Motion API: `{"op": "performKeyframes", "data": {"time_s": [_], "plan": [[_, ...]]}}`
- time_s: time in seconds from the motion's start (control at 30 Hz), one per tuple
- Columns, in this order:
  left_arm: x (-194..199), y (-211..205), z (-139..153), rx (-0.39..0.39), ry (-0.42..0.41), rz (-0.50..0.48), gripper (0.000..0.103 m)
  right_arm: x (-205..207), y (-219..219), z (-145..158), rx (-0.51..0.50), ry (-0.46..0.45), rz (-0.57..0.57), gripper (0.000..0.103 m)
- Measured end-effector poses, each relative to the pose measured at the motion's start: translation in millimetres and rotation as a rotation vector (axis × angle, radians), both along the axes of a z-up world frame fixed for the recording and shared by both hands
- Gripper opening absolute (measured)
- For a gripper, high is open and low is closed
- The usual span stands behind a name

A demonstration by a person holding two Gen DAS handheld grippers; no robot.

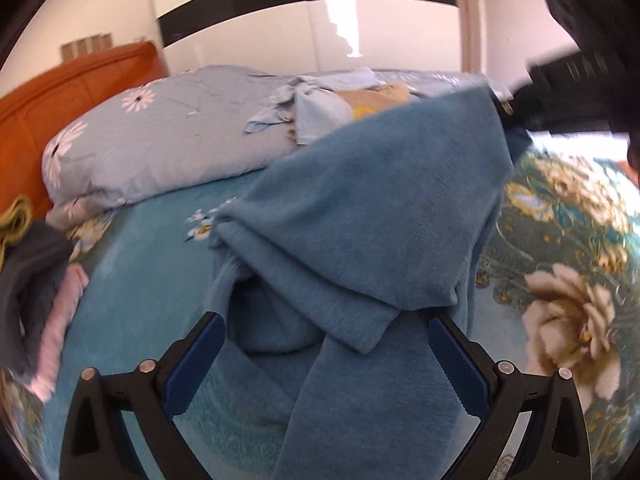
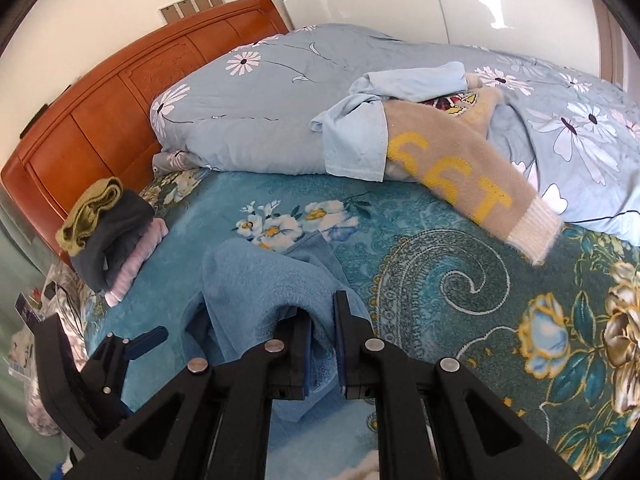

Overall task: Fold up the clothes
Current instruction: 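Grasp the hanging sweater with the left gripper while the right gripper holds it up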

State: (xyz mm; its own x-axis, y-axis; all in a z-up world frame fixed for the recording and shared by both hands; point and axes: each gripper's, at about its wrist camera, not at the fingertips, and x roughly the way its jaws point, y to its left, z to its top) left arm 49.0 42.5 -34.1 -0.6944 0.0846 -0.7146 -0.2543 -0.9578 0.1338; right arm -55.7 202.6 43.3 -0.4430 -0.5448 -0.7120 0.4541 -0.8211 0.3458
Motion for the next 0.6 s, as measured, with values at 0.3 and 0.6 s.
{"op": "performKeyframes", "data": {"time_s": [0.3, 0.6], "plan": [[-18, 14, -8, -0.137, 0.042, -0.054, 0.088, -7, -6, 2, -0.015, -0.019, 0.015, 0.011], [-32, -34, 16, 0.099, 0.038, 0.013, 0.011, -7, -11, 0, 0.006, -0.010, 0.045, 0.011]]}}
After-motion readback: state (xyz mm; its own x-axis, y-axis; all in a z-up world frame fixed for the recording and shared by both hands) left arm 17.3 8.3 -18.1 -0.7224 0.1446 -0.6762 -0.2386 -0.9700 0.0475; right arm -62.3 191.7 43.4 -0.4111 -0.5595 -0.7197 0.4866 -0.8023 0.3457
